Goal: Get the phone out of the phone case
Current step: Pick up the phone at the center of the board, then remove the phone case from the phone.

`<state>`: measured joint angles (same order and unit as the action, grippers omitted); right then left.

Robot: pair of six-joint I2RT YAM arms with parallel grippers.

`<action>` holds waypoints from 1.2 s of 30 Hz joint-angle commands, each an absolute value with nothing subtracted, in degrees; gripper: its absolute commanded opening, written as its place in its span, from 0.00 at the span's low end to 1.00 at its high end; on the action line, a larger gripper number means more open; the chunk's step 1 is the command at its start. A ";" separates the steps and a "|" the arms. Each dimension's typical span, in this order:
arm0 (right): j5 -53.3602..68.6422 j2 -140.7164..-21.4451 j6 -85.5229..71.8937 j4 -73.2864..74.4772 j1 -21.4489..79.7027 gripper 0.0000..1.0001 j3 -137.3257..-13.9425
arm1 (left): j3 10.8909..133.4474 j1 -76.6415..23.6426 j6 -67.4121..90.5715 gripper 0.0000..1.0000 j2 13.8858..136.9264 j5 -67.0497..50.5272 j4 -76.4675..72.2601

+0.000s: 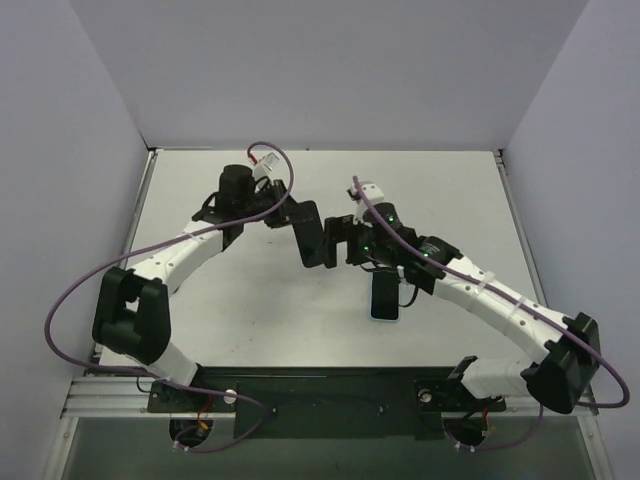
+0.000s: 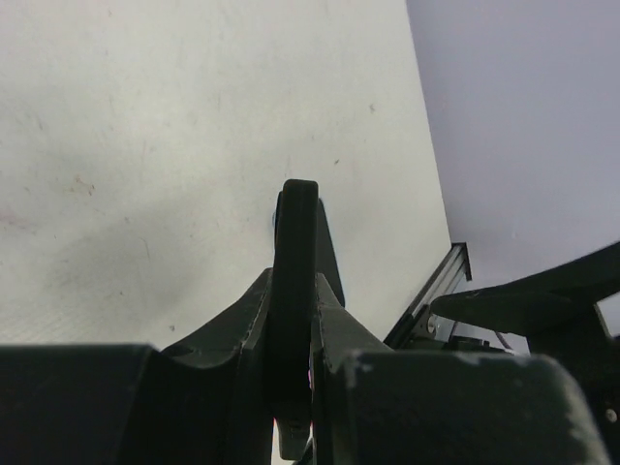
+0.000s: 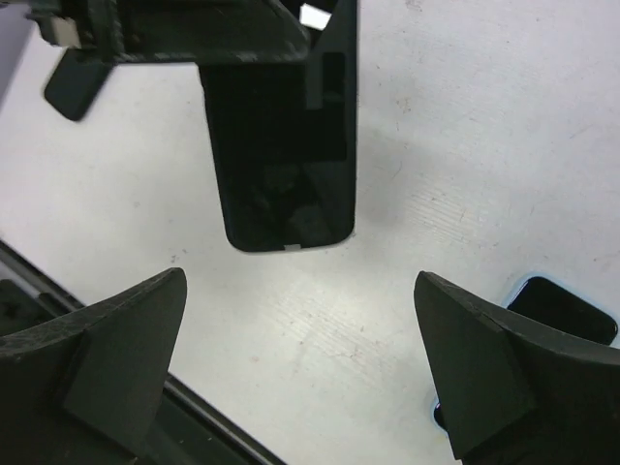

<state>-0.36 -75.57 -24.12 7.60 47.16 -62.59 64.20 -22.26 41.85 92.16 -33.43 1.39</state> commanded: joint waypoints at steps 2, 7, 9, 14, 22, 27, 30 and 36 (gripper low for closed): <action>12.37 -68.56 -26.38 9.22 38.95 0.95 -59.33 | 69.97 -18.99 40.16 0.00 84.20 -40.13 -6.90; 19.23 -62.07 -19.00 10.02 37.71 0.97 -56.17 | 65.31 -18.72 45.60 0.00 82.36 -49.30 -20.02; 18.20 -60.48 -18.28 9.93 37.44 0.96 -55.03 | 62.94 -19.16 48.15 0.00 81.92 -51.23 -25.73; 31.36 -62.14 -19.50 6.79 31.83 0.76 -53.09 | 61.62 -19.60 52.91 0.00 81.48 -56.42 -33.12; 40.07 -65.83 -22.14 -3.24 31.20 0.67 -52.29 | 60.21 -21.97 55.55 0.00 80.60 -59.50 -37.79; 40.78 -67.23 -21.54 -3.87 33.31 0.52 -54.22 | 60.12 -22.67 55.81 0.00 80.42 -59.33 -37.79; 43.41 -68.64 -20.92 -3.95 33.66 0.36 -54.76 | 60.12 -22.94 56.69 0.00 80.16 -59.59 -38.14; 46.23 -66.63 -17.59 -3.78 34.28 0.00 -54.14 | 60.29 -23.20 61.59 0.00 79.89 -60.47 -40.51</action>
<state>43.05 -68.01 -21.02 -0.38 33.87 -52.53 59.13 -22.06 54.87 82.87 -58.46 -33.78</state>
